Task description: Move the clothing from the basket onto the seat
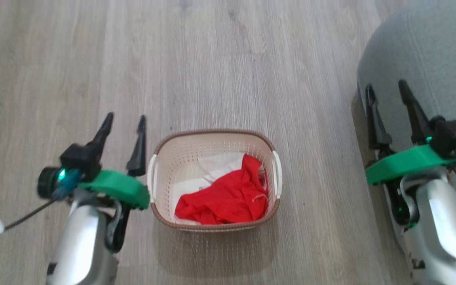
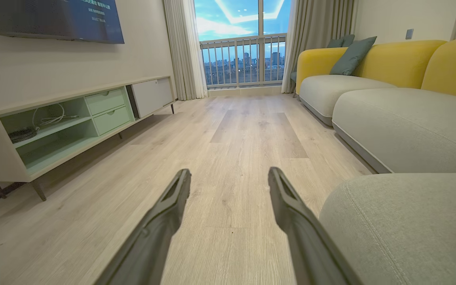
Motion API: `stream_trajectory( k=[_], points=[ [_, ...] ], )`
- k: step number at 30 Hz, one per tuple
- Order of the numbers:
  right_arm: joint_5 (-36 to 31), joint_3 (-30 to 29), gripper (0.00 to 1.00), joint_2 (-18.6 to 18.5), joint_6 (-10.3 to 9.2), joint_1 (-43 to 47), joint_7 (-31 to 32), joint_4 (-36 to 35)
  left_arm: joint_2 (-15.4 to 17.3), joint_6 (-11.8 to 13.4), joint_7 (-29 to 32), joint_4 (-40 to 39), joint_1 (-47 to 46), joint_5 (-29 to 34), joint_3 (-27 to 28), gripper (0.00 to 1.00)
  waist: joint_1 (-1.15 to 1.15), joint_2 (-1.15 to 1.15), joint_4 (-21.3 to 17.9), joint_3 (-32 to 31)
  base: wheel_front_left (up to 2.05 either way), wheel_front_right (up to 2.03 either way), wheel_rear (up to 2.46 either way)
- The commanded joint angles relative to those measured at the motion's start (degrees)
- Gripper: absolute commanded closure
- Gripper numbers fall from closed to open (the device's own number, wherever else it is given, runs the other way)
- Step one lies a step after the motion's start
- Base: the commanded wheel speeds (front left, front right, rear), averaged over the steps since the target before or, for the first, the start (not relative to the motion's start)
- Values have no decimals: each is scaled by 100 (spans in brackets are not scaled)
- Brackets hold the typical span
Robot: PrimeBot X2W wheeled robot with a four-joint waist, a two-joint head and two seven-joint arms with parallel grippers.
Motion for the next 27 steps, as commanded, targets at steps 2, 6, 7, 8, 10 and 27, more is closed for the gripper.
stream_trajectory(
  k=[2, 6, 7, 8, 10, 27],
  points=[
    [59, 128, 0, -42, -2, 66, -37, -135, 70, 69, -55, -380, 95, 55, 411, 0, 1, 0, 63, -241, 0, 0, 0],
    [84, 124, 0, -41, -2, 262, -37, -88, 68, 120, -55, -616, 431, 103, 783, 0, 1, 0, 103, -449, 0, 0, 0],
    [90, 122, 0, -41, -2, 312, -37, -75, 67, 133, -55, -666, 520, 117, 864, 0, 1, 0, 111, -505, 0, 0, 0],
    [96, 117, 0, -43, -2, 359, -37, -65, 67, 147, -55, -724, 605, 132, 937, 0, 1, 0, 120, -555, 0, 0, 0],
    [109, 106, 0, -49, -2, 458, -37, -40, 65, 171, -56, -795, 786, 157, 1057, 0, 1, 0, 133, -672, 0, 0, 0],
    [107, 91, 0, -5, -2, 824, -37, -40, 63, 329, -56, -964, 1387, -7, 1214, 0, 1, 0, 106, -908, 0, 0, 0]
  ],
)
